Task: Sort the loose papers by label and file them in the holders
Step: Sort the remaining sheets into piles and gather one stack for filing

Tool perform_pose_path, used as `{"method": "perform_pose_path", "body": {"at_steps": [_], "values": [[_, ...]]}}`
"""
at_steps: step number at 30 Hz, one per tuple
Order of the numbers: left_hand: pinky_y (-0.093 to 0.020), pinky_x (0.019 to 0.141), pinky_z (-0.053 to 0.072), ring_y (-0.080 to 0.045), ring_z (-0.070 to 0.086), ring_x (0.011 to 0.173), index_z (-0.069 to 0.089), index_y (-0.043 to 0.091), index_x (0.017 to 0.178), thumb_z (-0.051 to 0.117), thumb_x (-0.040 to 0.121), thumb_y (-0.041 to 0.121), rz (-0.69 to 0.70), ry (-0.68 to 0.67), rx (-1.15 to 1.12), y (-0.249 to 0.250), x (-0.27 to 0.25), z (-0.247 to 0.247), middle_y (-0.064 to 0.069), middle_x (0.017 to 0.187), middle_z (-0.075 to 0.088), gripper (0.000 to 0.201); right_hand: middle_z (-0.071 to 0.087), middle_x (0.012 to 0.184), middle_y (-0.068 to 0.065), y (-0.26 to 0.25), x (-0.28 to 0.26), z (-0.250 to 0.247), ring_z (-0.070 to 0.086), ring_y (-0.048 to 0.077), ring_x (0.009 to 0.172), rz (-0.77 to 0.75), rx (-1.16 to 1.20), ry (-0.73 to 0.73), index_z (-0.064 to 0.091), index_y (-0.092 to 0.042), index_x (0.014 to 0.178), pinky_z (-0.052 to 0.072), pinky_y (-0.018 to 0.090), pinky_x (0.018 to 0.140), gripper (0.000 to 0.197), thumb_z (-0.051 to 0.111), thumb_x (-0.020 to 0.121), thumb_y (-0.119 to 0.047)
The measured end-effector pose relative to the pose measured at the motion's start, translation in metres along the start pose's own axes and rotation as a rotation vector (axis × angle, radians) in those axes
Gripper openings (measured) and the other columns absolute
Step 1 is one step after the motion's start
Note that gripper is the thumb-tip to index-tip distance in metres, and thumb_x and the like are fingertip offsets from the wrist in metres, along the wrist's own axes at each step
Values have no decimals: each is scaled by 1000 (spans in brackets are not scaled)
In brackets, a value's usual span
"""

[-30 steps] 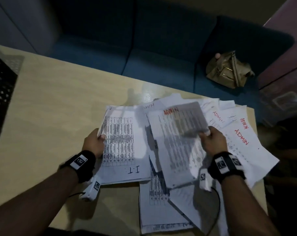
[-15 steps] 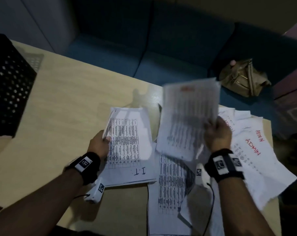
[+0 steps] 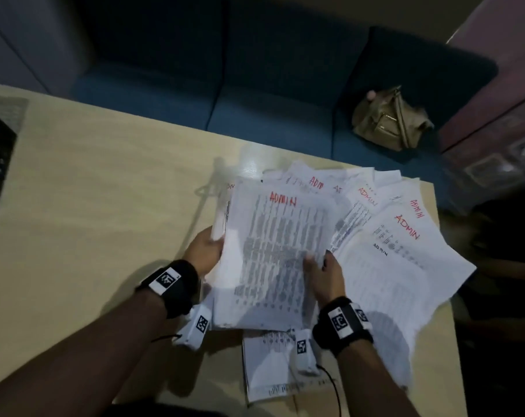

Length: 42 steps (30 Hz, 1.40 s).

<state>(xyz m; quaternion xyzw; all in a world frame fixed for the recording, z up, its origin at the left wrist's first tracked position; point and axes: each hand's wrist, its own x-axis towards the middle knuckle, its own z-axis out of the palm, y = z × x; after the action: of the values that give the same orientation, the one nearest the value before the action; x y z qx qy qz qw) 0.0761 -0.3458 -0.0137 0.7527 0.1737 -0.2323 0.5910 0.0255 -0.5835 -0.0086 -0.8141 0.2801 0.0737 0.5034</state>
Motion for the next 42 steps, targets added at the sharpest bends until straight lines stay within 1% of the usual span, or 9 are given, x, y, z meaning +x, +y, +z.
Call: {"method": "perform_pose_path", "body": {"at_steps": [5, 9, 13, 18, 24, 31, 36, 39, 42], "values": [[-43, 95, 48, -24, 65, 110, 58, 29, 128, 39, 82, 73, -111, -238, -417, 2, -19, 15, -1, 119, 68, 66, 58, 122, 9, 5, -4, 16, 57, 27, 110, 13, -41, -31, 39, -11, 130, 46, 31, 85, 42, 51, 96, -32], [-28, 80, 44, -20, 61, 95, 53, 18, 133, 60, 93, 32, 120, -76, 279, -2, -8, 22, -2, 117, 65, 43, 59, 107, -6, 3, -3, -17, 60, 10, 92, -6, 65, 52, 38, -25, 134, 47, 17, 70, 46, 59, 92, -28], [-27, 71, 43, -25, 61, 89, 52, 13, 134, 53, 97, 19, 100, -65, 332, -10, 4, 25, -7, 112, 66, 38, 52, 129, 15, 55, 7, -93, 49, 32, 121, 228, -143, 486, 50, -16, 129, 42, 36, 95, 53, 72, 82, -28], [-29, 78, 40, -22, 54, 87, 41, 12, 142, 47, 100, 17, 83, -40, 405, -15, 1, 32, -12, 115, 61, 43, 34, 140, 26, 109, -18, -133, 34, 43, 128, 592, -316, 546, 34, -6, 136, 33, 51, 102, 77, 76, 76, -29], [-31, 88, 41, -23, 53, 98, 40, 14, 142, 45, 101, 18, 82, -58, 398, -17, 4, 30, -14, 129, 59, 42, 52, 130, 26, 124, -20, -133, 53, 41, 117, 554, -235, 453, 35, 2, 135, 45, 41, 94, 75, 75, 79, -25], [-32, 84, 45, -23, 59, 95, 38, 16, 145, 46, 100, 20, 72, -54, 379, -21, 4, 30, -13, 127, 61, 45, 35, 135, 25, 109, -33, -139, 48, 44, 112, 465, -351, 595, 37, 2, 133, 46, 48, 85, 83, 84, 68, -20], [-35, 80, 52, -25, 62, 97, 36, 17, 145, 46, 101, 22, 37, -63, 318, -20, 4, 29, -13, 125, 61, 46, 65, 91, 15, 91, -31, -161, 59, 31, 85, 253, -296, 430, 60, -13, 90, 44, 32, 75, 21, 71, 83, -29], [-26, 66, 47, -15, 59, 86, 41, 18, 142, 46, 101, 22, 36, -67, 290, -20, 4, 27, -6, 112, 63, 42, 58, 85, 11, 72, -29, -165, 60, 31, 88, 133, -252, 399, 60, -7, 99, 41, 32, 76, 19, 66, 87, -21], [-28, 78, 45, -19, 58, 97, 44, 17, 141, 46, 101, 20, 30, -70, 249, -18, 4, 25, -2, 114, 61, 40, 63, 105, 12, 51, -28, -171, 58, 21, 99, 17, -55, 468, 59, -1, 116, 39, 29, 85, 31, 66, 88, -11]]}}
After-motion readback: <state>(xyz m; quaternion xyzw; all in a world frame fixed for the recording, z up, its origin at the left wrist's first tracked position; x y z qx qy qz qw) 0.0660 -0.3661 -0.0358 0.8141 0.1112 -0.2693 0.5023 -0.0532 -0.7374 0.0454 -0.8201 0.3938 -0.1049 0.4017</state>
